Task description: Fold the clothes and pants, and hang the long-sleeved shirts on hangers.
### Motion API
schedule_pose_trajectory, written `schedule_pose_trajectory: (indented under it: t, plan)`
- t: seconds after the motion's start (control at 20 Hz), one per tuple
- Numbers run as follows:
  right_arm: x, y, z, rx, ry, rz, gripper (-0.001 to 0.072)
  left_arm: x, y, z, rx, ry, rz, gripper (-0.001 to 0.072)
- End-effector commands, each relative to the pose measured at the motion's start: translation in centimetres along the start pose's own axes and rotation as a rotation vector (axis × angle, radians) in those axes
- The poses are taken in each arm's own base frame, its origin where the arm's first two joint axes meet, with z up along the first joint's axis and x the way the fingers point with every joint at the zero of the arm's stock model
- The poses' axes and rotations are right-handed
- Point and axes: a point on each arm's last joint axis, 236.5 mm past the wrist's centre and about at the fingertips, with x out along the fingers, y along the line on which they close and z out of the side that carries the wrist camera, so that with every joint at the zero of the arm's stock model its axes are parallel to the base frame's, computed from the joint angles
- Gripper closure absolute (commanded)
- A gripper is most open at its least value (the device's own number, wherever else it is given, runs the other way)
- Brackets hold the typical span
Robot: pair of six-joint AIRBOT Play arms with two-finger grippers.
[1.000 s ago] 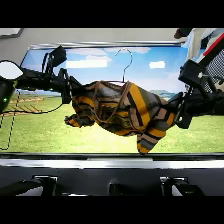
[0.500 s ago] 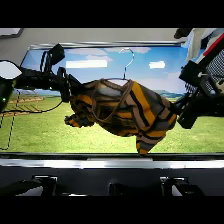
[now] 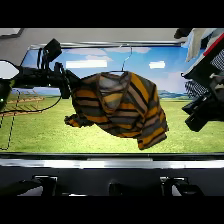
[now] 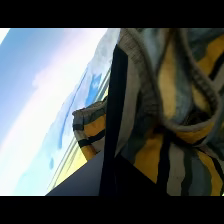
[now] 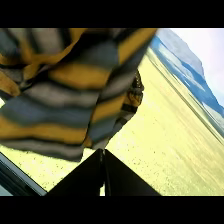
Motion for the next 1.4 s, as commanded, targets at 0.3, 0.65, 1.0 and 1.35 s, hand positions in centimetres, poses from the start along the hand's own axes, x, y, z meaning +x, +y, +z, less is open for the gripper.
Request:
schedule_pose_trajectory:
  t: [0.3, 0.65, 1.0, 1.35]
  plan:
    - [1.4, -5.3, 1.6, 0.039, -0.049, -0.176, 0.0534, -3.1, -0.5, 2.6, 0.082, -0.033, 0.065, 0.0691]
    - [8.2, -5.1, 3.9, 0.033, -0.089, -0.017, 0.0330, -4.2, -3.5, 2.4, 0.105, -0.007, -0.026, 0.0691]
    - [12.0, -3.8, 5.3, -0.084, -0.138, 0.104, 0.0162, -4.1, -3.8, 2.0, 0.098, 0.000, -0.038, 0.0691]
    - [15.7, -4.0, 8.5, -0.225, -0.295, 0.137, 0.0164, -4.1, -3.8, 2.0, 0.097, 0.001, -0.038, 0.0691]
